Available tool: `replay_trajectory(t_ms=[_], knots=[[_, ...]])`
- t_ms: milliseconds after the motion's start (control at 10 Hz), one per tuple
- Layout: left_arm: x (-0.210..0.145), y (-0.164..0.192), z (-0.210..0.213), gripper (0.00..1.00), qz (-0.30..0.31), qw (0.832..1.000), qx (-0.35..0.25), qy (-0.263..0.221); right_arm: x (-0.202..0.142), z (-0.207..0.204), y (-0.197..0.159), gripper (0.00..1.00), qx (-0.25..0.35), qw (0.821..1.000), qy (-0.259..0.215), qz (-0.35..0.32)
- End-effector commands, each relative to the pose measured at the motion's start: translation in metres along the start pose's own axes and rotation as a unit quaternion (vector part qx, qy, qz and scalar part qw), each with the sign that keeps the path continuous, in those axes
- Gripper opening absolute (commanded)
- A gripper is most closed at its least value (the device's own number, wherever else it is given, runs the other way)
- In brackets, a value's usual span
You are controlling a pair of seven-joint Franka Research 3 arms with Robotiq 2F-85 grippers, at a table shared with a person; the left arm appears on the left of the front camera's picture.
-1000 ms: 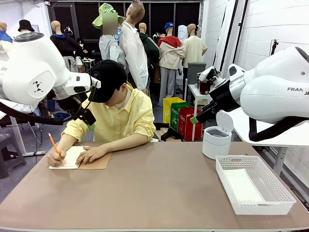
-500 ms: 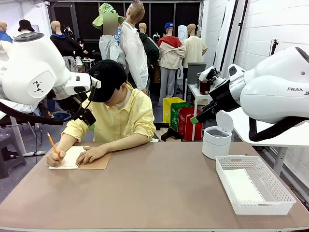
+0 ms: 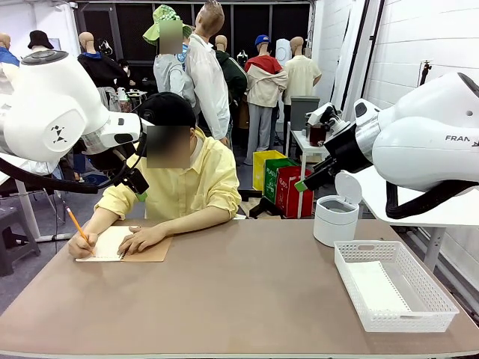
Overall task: Sort the paper based on its condition.
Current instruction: If a person hands you a paper, place it in the Organizing basket , and if it's crumpled, put it in the Trash can.
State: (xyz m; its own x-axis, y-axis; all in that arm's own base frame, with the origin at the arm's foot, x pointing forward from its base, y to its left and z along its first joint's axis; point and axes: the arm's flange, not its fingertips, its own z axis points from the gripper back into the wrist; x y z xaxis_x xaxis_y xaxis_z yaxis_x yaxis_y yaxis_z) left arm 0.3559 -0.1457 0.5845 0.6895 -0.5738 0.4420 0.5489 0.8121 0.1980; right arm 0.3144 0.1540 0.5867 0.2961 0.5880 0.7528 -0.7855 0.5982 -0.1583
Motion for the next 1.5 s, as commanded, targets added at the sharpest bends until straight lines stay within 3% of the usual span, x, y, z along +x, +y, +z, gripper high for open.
replay_trajectory(t_ms=[0, 1400], knots=[[-0.0002, 0.001, 0.0006, 1.0, 0.001, 1.0, 0.0, -0.003, 0.0003, -0.0005, 0.0008, 1.0, -0.003, 1.0, 0.002, 0.001], [-0.0002, 0.001, 0.0006, 1.0, 0.001, 1.0, 0.0, -0.003, 0.0003, -0.0005, 0.0008, 1.0, -0.003, 1.0, 0.002, 0.001]])
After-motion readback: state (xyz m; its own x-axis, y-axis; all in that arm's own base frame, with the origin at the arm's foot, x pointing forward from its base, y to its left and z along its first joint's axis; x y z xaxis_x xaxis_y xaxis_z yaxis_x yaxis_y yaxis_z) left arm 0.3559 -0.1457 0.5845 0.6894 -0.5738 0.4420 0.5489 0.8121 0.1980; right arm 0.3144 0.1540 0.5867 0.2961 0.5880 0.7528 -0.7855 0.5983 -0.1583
